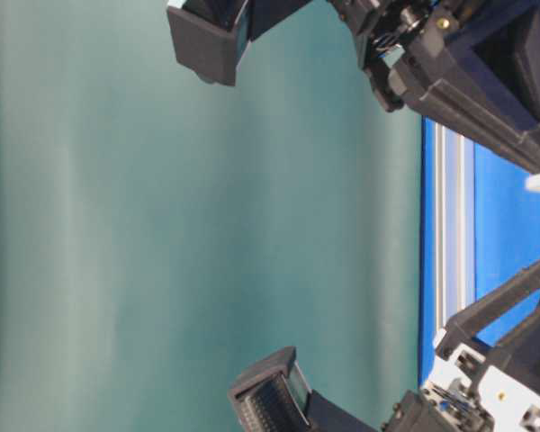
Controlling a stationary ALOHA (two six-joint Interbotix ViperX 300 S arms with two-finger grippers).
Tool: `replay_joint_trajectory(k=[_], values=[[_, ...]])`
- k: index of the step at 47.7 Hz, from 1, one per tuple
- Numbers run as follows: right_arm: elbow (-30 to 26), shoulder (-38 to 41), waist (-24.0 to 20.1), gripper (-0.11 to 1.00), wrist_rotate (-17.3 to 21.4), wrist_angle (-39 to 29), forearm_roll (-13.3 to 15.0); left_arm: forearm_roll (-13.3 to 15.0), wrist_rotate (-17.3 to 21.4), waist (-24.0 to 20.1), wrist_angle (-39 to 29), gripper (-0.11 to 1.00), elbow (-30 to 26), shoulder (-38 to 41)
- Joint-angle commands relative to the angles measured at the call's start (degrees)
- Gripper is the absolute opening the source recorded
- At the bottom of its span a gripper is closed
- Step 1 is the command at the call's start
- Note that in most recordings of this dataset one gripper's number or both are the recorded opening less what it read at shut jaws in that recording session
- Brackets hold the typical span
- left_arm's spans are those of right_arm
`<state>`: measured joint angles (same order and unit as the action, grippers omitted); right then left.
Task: Insert the wire through the string loop located in the center.
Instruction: 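Close the left gripper on the plug beyond the loop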
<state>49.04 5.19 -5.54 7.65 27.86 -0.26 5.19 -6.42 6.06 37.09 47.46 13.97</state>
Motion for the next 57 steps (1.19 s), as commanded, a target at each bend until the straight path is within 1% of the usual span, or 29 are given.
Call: replay_joint_trajectory(k=[1, 16, 57], values=[[-0.5, -0.6, -0.1, -0.02, -0.1, 0.4, 0.0, -0.1, 0.0, -0.2, 0.6, 0.91, -0.9, -0.8], [-0.4, -0.6, -0.2, -0.02, -0.1, 0.4, 0.0, -0.2, 0.0, -0.2, 1.7, 0.91, -1.0, -0.8], [-0.4, -0.6, -0.1, -0.02, -0.1, 0.4, 0.0, -0.2, 0.1, -0.2, 1.6, 0.90, -0.9, -0.9]])
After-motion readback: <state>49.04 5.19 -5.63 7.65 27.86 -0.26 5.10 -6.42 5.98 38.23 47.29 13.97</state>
